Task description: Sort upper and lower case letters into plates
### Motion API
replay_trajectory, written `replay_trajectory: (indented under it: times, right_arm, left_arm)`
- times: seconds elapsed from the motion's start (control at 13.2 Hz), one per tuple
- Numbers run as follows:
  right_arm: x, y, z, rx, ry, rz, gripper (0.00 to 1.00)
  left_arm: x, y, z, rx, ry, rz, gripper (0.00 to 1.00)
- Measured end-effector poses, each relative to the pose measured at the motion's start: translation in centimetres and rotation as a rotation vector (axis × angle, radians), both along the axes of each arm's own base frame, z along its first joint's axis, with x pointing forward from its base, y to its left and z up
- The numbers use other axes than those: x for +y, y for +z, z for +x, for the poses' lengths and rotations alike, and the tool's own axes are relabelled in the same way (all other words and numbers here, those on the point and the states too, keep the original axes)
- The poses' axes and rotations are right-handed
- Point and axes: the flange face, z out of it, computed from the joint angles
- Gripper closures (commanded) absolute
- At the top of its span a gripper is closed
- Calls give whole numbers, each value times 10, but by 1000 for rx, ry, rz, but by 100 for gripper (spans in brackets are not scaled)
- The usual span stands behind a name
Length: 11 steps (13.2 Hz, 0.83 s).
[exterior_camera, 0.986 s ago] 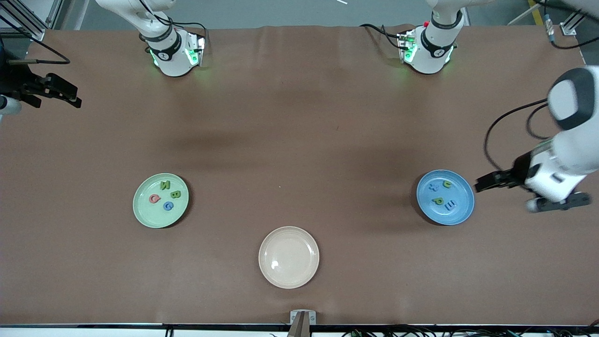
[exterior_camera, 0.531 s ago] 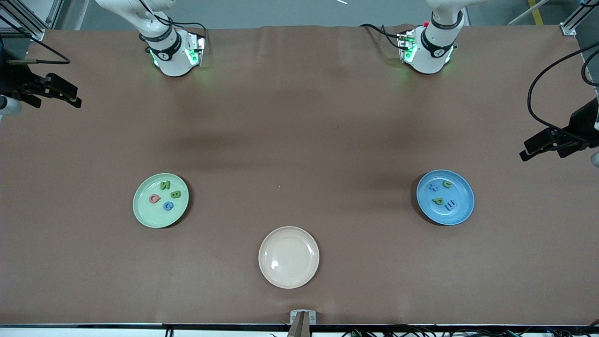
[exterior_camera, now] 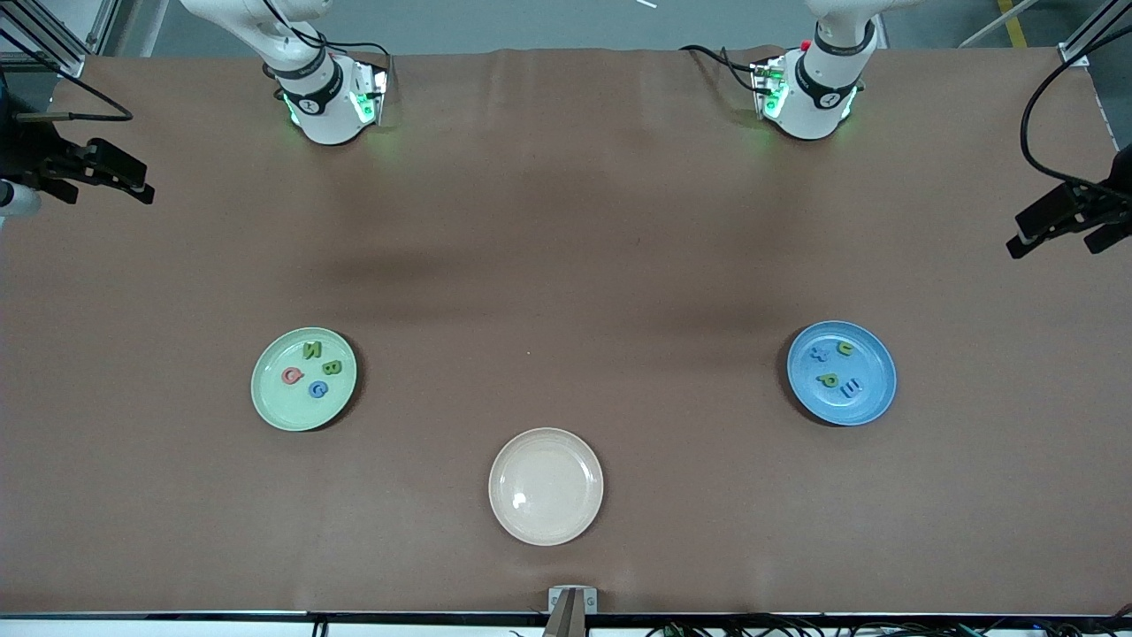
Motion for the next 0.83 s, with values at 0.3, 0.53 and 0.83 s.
replay_trajectory:
  times: [0.3, 0.53, 0.83]
  right_arm:
    - [0, 0, 0, 1, 0, 0, 0]
    - [0, 0, 0, 4, 0, 0, 0]
    - [0, 0, 0, 4, 0, 0, 0]
  left_arm:
    - [-8, 9, -9, 46, -31, 1, 0]
    - [-11, 7, -7, 53, -42, 2, 0]
    - [-8, 1, -4, 63, -39, -1, 0]
